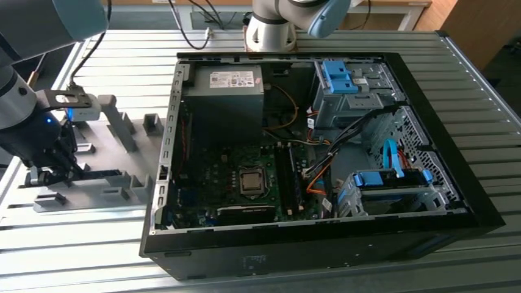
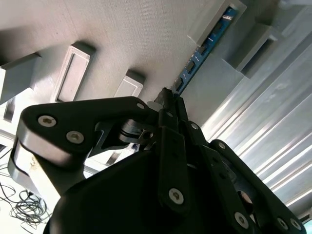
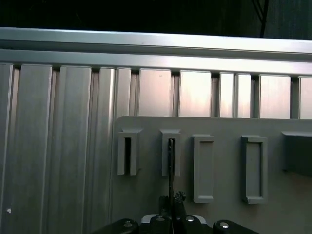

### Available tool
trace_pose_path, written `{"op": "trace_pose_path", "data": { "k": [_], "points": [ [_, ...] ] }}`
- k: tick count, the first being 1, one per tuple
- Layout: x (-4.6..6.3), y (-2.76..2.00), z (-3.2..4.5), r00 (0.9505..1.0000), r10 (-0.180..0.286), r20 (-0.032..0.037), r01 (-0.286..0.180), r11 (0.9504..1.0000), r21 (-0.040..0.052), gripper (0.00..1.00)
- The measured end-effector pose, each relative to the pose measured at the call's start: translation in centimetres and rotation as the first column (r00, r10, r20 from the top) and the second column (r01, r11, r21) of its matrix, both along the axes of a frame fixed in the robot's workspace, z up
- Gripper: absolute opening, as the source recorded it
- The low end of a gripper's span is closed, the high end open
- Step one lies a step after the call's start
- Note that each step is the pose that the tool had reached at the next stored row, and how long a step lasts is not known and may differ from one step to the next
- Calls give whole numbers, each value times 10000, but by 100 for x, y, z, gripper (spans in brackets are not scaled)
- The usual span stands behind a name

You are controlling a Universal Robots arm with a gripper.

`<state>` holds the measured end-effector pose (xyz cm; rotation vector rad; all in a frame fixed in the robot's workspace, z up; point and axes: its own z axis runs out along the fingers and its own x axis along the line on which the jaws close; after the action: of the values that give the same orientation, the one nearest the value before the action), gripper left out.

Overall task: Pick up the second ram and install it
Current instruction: 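Pick up the second ram and move it above second insertion slot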

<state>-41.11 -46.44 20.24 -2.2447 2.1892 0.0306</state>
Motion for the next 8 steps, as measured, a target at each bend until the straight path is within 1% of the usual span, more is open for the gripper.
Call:
{"op": "trace_pose_path", "data": {
  "k": [5,8],
  "points": [
    [0,0,69,10000,0,0,0,10000,0,14],
    [0,0,123,10000,0,1,0,10000,1,14]
  ]
}}
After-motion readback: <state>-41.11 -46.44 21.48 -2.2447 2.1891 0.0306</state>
